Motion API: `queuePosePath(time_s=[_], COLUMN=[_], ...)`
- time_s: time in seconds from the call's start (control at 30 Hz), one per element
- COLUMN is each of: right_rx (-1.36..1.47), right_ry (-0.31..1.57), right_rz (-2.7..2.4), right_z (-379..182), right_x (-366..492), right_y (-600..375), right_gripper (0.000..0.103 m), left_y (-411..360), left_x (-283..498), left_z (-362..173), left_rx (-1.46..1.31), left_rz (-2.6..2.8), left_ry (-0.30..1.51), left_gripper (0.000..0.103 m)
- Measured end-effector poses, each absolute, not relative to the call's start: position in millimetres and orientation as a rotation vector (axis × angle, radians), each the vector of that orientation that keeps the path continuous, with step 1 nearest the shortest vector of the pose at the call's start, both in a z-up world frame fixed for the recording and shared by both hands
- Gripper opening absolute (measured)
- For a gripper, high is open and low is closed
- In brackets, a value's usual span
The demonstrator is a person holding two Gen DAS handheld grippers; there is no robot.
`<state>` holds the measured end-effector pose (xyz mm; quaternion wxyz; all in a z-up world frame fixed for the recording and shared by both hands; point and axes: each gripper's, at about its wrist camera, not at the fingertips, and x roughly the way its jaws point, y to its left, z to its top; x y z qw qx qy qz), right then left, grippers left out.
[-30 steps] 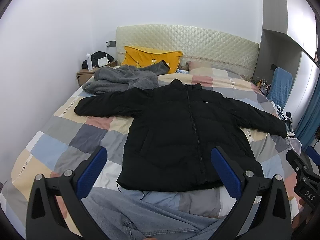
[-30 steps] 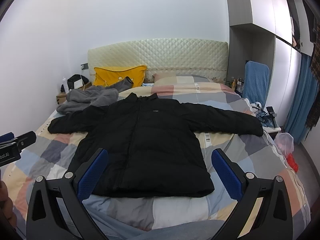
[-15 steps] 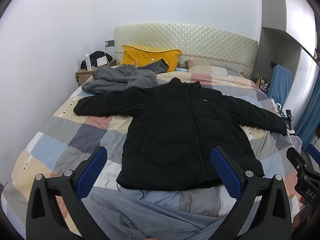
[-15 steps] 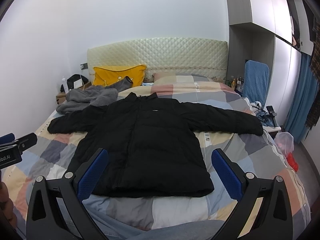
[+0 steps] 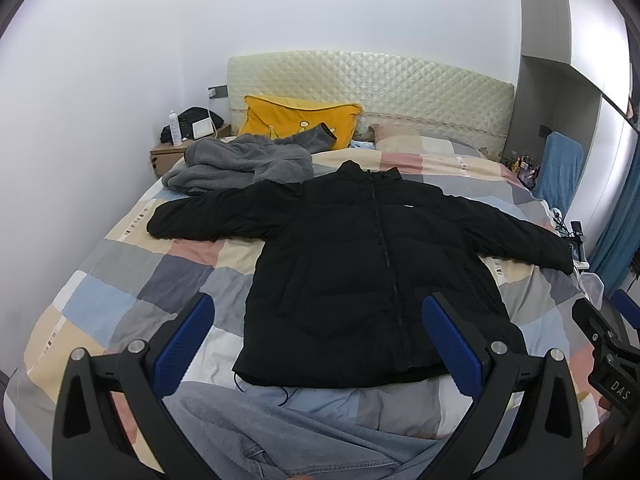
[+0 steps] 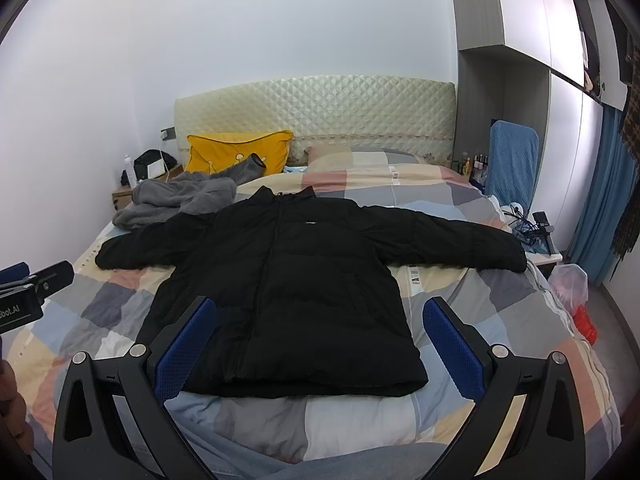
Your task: Fold large clothes
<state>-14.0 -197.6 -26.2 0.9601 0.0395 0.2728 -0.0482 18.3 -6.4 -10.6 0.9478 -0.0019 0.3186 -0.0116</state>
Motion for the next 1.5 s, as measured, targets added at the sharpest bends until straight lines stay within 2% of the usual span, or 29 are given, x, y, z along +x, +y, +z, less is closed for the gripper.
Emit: queuePosePath(time_s=[0.3,1.0,1.5], right_rx=[0.068,0.097,0.116], right_ry=[0.554,0.474,0.504], right_rz=[-0.096,-0.186,-0.284], right_z=[-24,5,-38], right_x=[-10,29,87], right_y=[-195,-262,-379], right_gripper=[0.103,0.103,0.103], left_y=[-6,-66,-116], left_x=[24,76,140], left_z=[-13,31,-15], left_rx=[-0.048,0.018,0.025], left_rz=[-0.106,-0.196,-0.215], left_ry=[0.656,0.552,0.682], left_gripper=[0.103,0.103,0.103])
